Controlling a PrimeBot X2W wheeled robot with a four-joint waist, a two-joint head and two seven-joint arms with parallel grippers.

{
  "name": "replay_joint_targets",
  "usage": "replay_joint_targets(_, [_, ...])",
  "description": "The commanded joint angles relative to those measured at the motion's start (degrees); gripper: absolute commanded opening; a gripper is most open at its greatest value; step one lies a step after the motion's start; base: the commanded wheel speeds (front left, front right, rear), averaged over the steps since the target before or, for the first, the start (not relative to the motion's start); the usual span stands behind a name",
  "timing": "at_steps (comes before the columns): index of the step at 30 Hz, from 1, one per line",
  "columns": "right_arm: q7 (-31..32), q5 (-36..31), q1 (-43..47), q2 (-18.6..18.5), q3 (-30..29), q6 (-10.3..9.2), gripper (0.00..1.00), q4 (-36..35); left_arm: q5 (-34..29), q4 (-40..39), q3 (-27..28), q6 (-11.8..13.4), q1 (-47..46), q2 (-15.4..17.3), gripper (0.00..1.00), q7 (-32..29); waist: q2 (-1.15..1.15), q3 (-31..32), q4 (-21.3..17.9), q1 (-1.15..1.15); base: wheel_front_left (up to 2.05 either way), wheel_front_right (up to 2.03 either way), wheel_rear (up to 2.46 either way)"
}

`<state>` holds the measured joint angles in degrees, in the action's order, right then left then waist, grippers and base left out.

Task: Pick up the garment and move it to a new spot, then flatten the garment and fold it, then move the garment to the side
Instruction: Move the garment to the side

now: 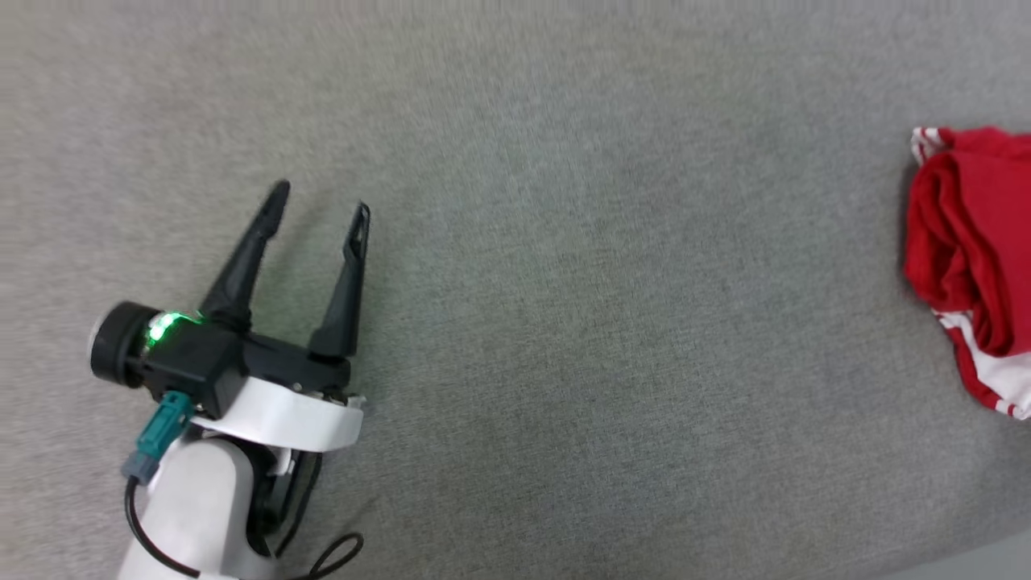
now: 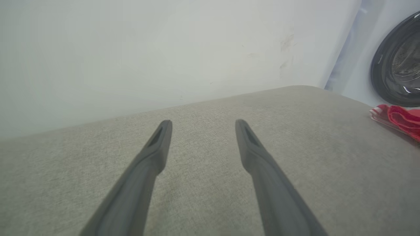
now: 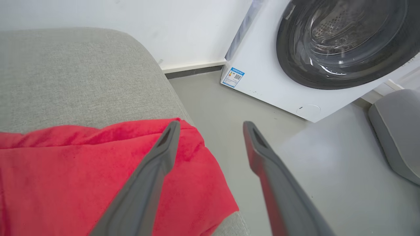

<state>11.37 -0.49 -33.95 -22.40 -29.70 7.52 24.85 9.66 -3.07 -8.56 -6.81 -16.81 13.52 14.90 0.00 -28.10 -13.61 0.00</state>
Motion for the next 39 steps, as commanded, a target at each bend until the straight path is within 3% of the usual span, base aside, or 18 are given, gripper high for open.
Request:
replay_joint_targets(1, [-2.4, 0.5, 2.5, 0.9, -0.5, -0.07, 1.00, -0.5, 0.2, 0.7, 0.1, 0.3, 1.2, -0.8, 1.00, 0.3, 0.00, 4.6, 1.7, 0.00, 0.00, 0.00, 0.00])
replay_joint_targets(13, [-13.4, 4.8, 15.9, 5.6, 2.4, -0.06, 1.00, -1.2, 1.7, 4.9, 1.8, 1.4, 9.4, -5.2, 1.00, 0.3, 0.00, 16.7, 6.3, 0.00, 0.00, 0.00, 0.00])
replay_joint_targets(21, [-16.6, 7.5, 24.0, 9.3, 7.9, -0.07, 1.00, -3.4, 2.3, 7.7, 3.2, 2.0, 15.1, -7.0, 1.00, 0.3, 0.00, 22.9, 10.1, 0.00, 0.00, 0.00, 0.00])
replay_joint_targets(30, [-18.1, 10.0, 32.5, 14.4, 14.4, -0.07, 1.00, -11.1, 2.0, 9.1, 5.1, 2.8, 19.7, -7.6, 1.00, 0.3, 0.00, 27.9, 13.3, 0.00, 0.00, 0.00, 0.00])
replay_joint_targets(39, [-15.6, 9.5, 40.3, 18.5, 20.1, -0.06, 1.00, -24.0, 1.4, 9.9, 6.6, 2.8, 21.3, -7.0, 1.00, 0.3, 0.00, 29.6, 13.2, 0.00, 0.00, 0.00, 0.00])
